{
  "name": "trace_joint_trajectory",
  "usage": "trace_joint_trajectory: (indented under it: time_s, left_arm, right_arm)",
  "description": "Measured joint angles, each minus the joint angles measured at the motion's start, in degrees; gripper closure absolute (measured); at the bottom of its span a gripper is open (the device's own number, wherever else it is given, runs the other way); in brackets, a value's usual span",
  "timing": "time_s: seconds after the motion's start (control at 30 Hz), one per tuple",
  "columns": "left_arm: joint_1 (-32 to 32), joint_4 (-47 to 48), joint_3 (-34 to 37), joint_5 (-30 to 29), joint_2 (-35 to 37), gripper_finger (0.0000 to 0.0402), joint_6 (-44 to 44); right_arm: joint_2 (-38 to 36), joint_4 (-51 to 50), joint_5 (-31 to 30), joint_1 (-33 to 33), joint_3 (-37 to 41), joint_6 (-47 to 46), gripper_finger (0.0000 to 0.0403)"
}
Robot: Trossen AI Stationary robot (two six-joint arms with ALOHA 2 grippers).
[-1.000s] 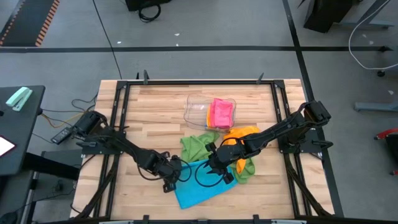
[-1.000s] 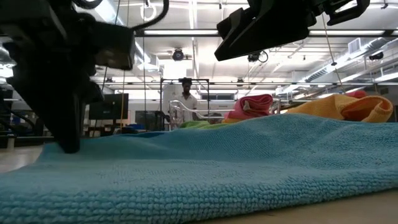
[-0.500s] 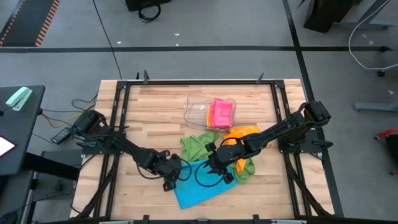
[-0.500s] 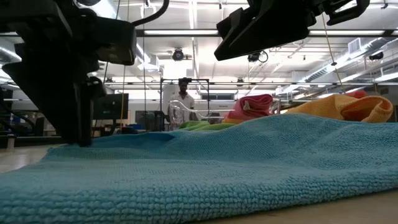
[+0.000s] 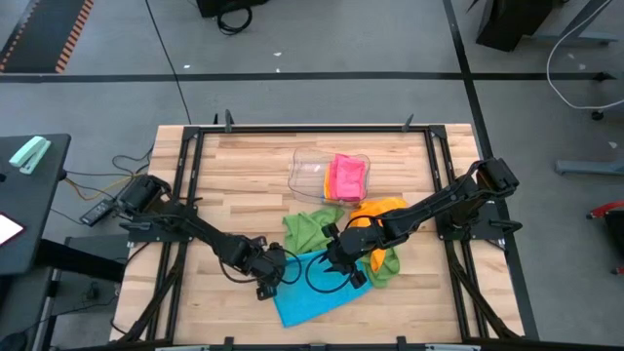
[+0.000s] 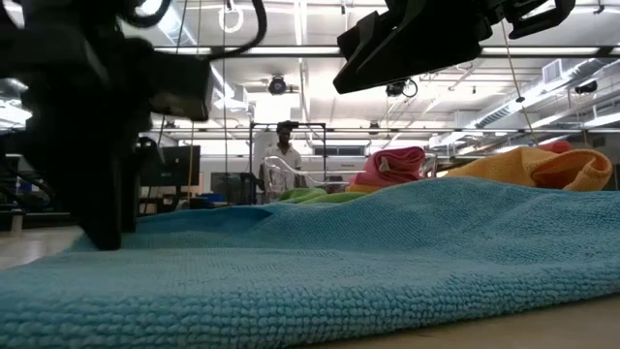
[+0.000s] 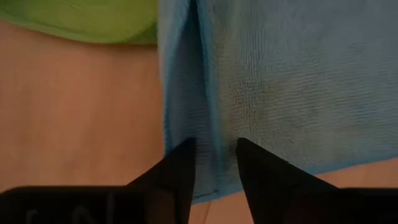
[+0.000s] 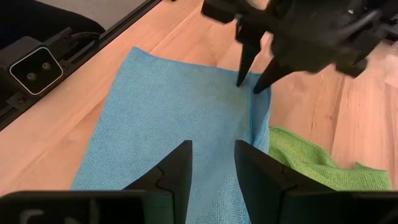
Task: Fold microfiber towels
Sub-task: Fold the blue microfiber cloth
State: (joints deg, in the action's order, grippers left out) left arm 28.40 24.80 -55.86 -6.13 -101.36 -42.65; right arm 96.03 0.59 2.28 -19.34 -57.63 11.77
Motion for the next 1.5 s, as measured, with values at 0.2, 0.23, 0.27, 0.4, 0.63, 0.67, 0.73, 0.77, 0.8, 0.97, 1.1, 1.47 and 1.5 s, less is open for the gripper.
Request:
trace_joint_trajectory:
  time_s: [0.2,0.23,0.27,0.4,0.63,0.67,0.73,0.77,0.8,0.97,1.1,1.47,1.5]
  left_arm:
    - [-0.27,-0.09,-0.09,0.37,-0.15,0.0309,-0.12]
    - [-0.35,-0.1,-0.07,0.37,-0.15,0.0315,-0.09]
    - [-0.35,-0.12,-0.06,0.37,-0.15,0.0322,0.02]
    - [-0.39,-0.25,-0.06,0.44,-0.15,0.0357,0.91]
    - [-0.61,1.62,-1.33,0.6,-0.15,0.0388,1.31]
    - [-0.61,2.47,-2.0,0.58,-0.15,0.0386,1.35]
    - [-0.61,4.89,-3.44,0.52,-0.15,0.0387,1.38]
    - [-0.61,6.5,-4.06,0.46,-0.15,0.039,1.51]
    - [-0.61,7.75,-4.59,0.43,-0.15,0.0393,1.73]
    - [-0.61,9.83,-6.61,0.41,-0.15,0.0391,2.04]
    - [-0.61,12.97,-8.54,0.29,-0.15,0.0394,2.6]
    - [-1.33,18.44,-9.44,-1.38,-0.15,0.0393,2.72]
    - [-1.33,18.85,-9.44,-1.36,-0.15,0.0394,2.8]
  right_arm:
    - [0.0,0.67,0.09,-0.39,-0.02,0.2,0.0274]
    - [0.0,0.67,0.09,-0.39,-0.02,0.2,0.0274]
    - [0.0,0.56,0.09,-0.38,-0.02,0.2,0.0274]
    - [0.0,0.52,0.07,-0.34,-0.01,0.2,0.0274]
    - [0.0,0.5,0.07,-0.34,-0.01,0.21,0.0274]
    - [0.0,0.5,0.07,-0.34,-0.02,0.19,0.0274]
    - [0.0,0.49,0.07,-0.34,-0.02,0.15,0.0274]
    - [0.0,0.47,0.07,-0.34,-0.01,0.15,0.0274]
    - [0.0,0.47,0.04,-0.34,-0.02,0.15,0.0274]
    - [0.0,0.45,0.04,-0.34,-0.02,0.11,0.0274]
    - [0.0,0.43,0.04,-0.34,-0.02,0.04,0.0274]
    - [0.0,0.41,0.02,-0.34,-0.01,0.04,0.0274]
    - [0.0,0.41,0.02,-0.34,-0.01,0.04,0.0274]
